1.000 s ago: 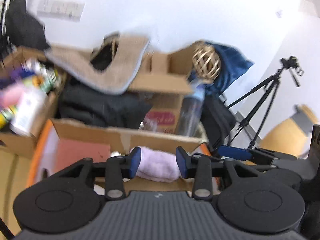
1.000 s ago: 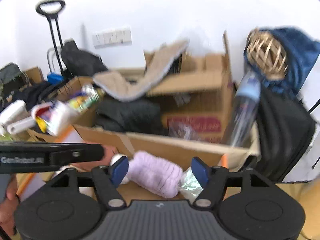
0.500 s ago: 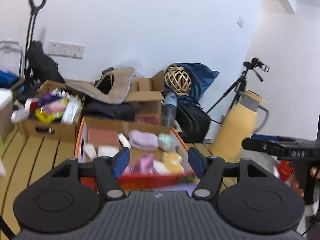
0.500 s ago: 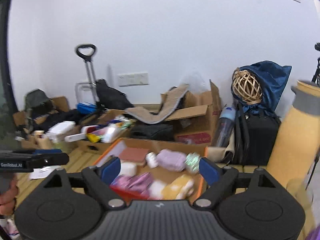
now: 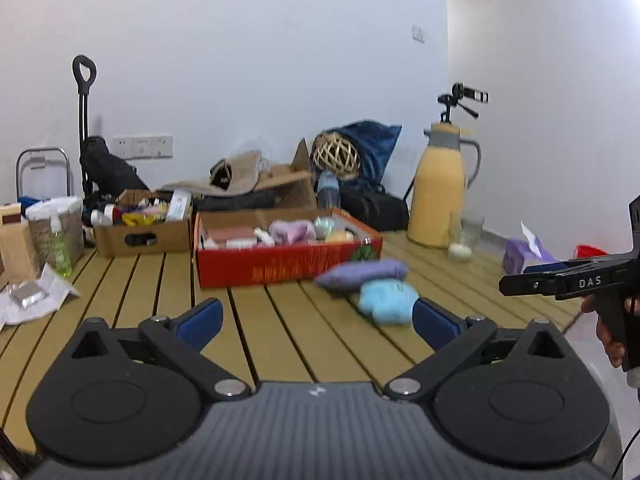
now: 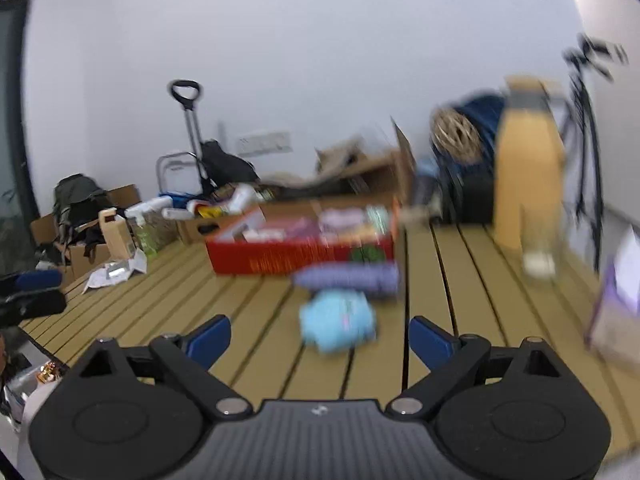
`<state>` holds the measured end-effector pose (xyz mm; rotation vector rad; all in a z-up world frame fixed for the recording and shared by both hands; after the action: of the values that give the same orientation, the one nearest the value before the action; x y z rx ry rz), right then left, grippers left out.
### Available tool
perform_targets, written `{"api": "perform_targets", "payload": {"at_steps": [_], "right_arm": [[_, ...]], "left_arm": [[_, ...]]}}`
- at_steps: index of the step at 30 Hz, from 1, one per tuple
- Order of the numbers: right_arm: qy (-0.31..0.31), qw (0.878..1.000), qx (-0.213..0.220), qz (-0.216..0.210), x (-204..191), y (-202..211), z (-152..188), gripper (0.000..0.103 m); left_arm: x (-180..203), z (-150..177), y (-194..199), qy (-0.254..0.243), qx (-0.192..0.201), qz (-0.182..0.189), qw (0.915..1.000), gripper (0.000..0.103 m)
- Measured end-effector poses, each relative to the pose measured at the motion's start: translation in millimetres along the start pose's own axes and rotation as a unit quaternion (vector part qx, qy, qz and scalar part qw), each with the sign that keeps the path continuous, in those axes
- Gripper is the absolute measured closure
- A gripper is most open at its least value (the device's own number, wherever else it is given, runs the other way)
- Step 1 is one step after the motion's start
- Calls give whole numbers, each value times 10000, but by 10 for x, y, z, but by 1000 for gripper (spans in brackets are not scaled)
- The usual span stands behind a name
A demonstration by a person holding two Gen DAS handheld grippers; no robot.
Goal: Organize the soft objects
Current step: 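Withdraw both grippers back over the table toward the blue plush, then grasp the blue plush toy with the right gripper, then the left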
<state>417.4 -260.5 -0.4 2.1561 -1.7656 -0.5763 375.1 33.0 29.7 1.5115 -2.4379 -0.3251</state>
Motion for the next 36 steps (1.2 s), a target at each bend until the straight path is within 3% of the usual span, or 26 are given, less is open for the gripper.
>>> {"api": "perform_targets", "payload": {"at_steps": [5,10,17,25,31,34,36], "right_arm": [[84,9999,49,51,39,68,42,7],[-16,10000,-17,-6,57,-71,88,7],[-118,9990,-422,-36,113,-641,180,9],[-631,9961,-540,-304,315,-1485,-172,19],[-1123,9895,-720,-549,406,-1919,-93,43],[-1137,9890,-736,-593,410,-1934,-64,57],[-1305,9861,-762,-694,432,-1959,-22,60]], "left_arm": [[42,-13,-26,52,49,40,10000,0],[68,43,-315,149,-146,111,9997,0],[54,159,-1093,251,-650,440,9966,0],[28,116,-2179,202,-1142,1026,9879,1],[-1,197,-2770,772,-1284,1497,9773,15],[19,278,-2892,936,-1491,1752,9687,33],[21,294,-2902,1025,-1483,1888,9653,43]]}}
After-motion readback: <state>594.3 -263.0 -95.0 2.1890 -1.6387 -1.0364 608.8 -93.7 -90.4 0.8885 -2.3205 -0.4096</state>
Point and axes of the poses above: each gripper's, at about its wrist camera, not at the fingertips, and y roughly against the way its jaws point, x to its right, z to its underside, the point moved 6 cm from there along -y, roughly the way its jaws point, and after that the axes turned 7 degrees about z, right-handed, at the moved point
